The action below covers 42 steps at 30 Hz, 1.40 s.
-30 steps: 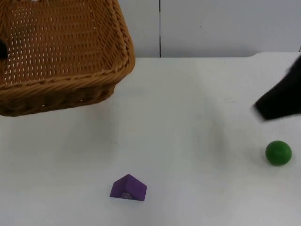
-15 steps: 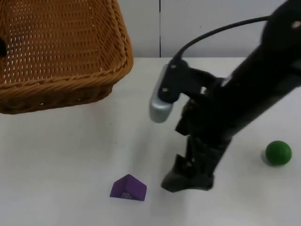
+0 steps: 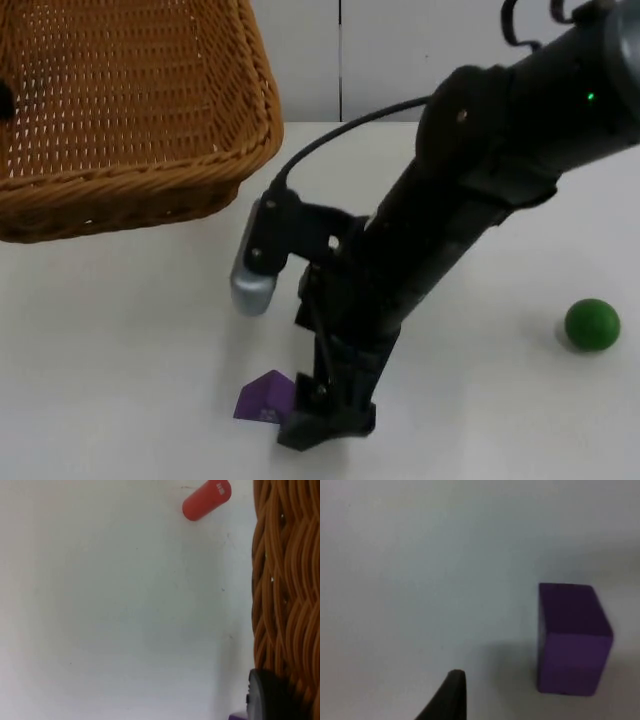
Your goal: Pick up the basket with the left hand and place the triangular block into the basket with the right hand.
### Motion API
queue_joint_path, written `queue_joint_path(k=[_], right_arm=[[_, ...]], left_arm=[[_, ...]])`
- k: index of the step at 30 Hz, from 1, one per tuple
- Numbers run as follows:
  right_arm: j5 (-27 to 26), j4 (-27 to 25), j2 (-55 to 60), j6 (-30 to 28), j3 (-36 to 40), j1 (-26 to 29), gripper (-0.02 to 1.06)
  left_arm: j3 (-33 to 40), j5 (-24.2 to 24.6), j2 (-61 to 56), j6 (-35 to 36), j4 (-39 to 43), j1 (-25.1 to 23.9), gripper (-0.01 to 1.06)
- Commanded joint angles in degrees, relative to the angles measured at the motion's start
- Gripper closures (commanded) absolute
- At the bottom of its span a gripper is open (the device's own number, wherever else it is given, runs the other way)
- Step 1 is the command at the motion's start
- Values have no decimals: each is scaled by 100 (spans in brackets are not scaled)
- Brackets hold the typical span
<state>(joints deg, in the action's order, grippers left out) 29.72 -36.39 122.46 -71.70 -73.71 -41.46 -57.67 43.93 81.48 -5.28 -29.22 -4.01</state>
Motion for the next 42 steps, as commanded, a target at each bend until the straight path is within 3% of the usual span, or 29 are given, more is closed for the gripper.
queue_joint_path(k=[1,11,17,35,39,42], right_arm=[[29,-33,94,-99,-53,-63,0],[-191,-31,349,-124,-53,-189,1],[-466,-63,354,-124,-53,-258,9],[-426,-150,455,-267,-120,-329,12],[-228,-246,590,-267,-356,-329,20],[-33,-278,727,-70,-600,-329,43]], left_arm=[[6,-117,-75,-3,-137,-8,104],[6,-118,-75,-48,-137,-8,104],[6,-118,-75,-48,-137,-8,104],[6,-118,-75,-47,-168,-8,104],[6,-118,-75,-47,-171,-8,104],[6,-69,-75,-47,-170,-8,104]])
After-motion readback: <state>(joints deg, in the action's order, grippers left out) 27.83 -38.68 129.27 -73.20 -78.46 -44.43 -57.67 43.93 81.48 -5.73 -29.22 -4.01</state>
